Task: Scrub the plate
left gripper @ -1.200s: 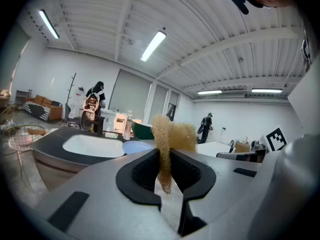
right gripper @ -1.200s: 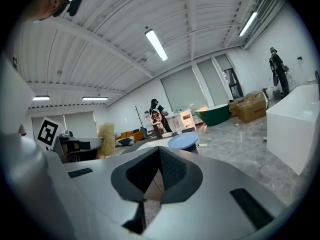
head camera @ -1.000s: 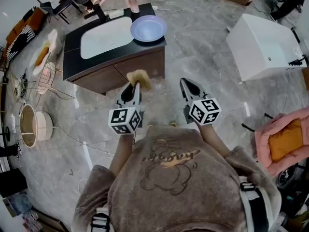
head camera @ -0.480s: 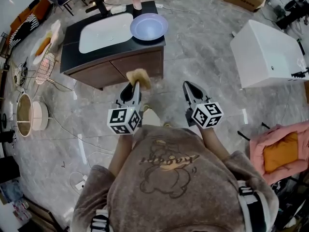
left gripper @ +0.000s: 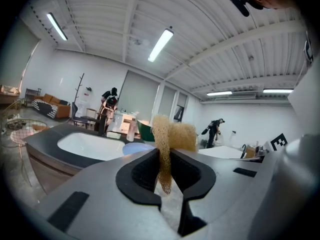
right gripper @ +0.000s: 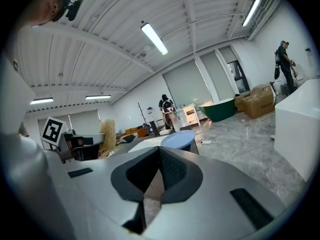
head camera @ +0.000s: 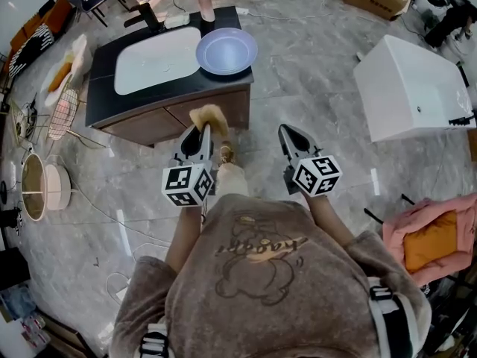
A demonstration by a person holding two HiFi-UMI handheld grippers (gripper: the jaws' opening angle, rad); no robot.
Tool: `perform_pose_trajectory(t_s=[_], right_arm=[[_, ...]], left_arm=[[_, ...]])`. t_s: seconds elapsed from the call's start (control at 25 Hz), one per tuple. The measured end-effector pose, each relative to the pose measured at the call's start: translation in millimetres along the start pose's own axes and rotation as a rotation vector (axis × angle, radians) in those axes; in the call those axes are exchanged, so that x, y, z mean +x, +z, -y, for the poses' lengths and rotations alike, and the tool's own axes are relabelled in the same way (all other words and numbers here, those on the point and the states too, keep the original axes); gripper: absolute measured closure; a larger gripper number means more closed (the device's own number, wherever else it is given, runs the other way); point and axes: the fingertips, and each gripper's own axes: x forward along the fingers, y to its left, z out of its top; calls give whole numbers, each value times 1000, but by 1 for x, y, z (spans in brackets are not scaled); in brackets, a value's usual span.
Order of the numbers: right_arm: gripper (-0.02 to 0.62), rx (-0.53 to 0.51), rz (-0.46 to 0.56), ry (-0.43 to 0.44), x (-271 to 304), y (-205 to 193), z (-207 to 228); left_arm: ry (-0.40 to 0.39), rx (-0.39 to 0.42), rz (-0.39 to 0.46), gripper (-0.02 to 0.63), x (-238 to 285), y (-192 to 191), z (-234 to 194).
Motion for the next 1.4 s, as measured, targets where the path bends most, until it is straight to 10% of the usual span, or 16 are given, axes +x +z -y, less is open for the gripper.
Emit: perform_pose_trajectory(t_s=[1.4], right_arm=[[595,38,0,-140,311,111,98]], left_arm=[[-181,-5,-92,543,300,94,-181]])
